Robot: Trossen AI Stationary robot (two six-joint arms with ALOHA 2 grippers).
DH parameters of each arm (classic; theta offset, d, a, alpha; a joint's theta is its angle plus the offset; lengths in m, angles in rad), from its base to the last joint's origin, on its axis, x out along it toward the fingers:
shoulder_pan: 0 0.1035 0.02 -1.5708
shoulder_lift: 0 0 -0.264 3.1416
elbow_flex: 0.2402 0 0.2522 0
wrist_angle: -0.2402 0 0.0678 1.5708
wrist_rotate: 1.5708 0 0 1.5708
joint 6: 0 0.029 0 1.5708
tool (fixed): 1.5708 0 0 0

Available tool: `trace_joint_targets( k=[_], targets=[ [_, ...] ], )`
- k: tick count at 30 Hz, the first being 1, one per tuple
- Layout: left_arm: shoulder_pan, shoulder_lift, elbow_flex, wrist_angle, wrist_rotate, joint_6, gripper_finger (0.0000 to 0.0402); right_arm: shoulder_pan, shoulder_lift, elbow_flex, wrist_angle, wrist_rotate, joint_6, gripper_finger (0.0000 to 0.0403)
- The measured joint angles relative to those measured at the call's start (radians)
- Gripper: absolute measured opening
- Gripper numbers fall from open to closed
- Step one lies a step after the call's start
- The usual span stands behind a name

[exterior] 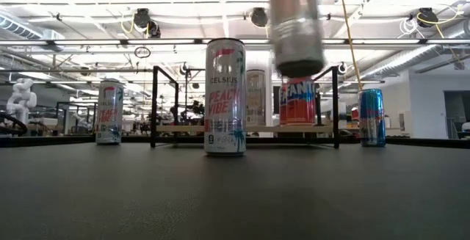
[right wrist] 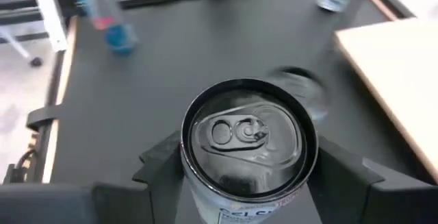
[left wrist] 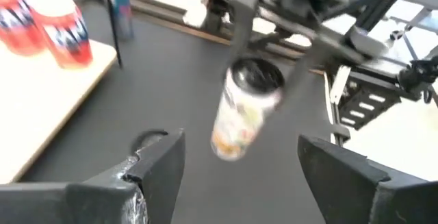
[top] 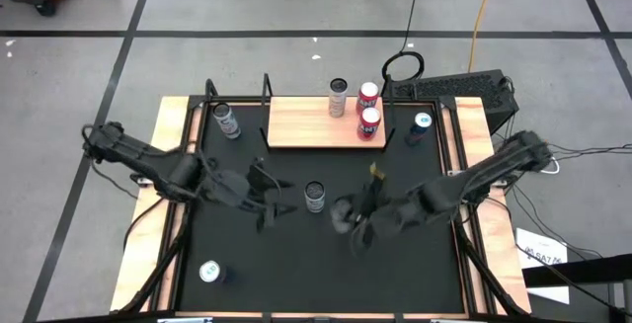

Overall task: Place canned beverage on shelf
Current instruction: Put the white yellow soda can on the shelf aligned with the other white yellow soda can

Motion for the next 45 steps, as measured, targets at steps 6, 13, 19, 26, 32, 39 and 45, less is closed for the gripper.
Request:
trace_joint_targets(
  k=[6,13,19,26,32,39,45],
  targets=[
    [0.074,-0.081,0.0,0.001,0.0,0.124,0.0279,-0.075,-0.161,0.0,-0.243,0.063,0.091,0.0237],
    [0.194,-0.101,0.0,0.065,0.0,0.253,0.0279,-0.261,-0.223,0.002,-0.188,0.066,-0.06,0.0238],
    [0.295,-0.101,0.0,0.09,0.029,0.286,0.0279,-0.519,-0.169,0.001,-0.056,-0.138,-0.288,0.0238],
    [0.352,-0.101,0.0,0.081,0.028,0.286,0.0279,-0.787,-0.082,0.001,0.057,-0.392,-0.434,0.0239],
    [0.402,-0.101,0.0,0.082,0.022,0.286,0.0279,-0.878,0.006,0.001,0.118,-0.534,-0.521,0.0239],
    [0.451,-0.101,0.0,0.083,0.02,0.285,0.0279,-0.912,0.102,0.001,0.184,-0.556,-0.563,0.0239],
    [0.474,-0.101,0.0,0.077,0.02,0.285,0.0279,-0.938,0.141,0.001,0.229,-0.585,-0.589,0.024]
  ],
)
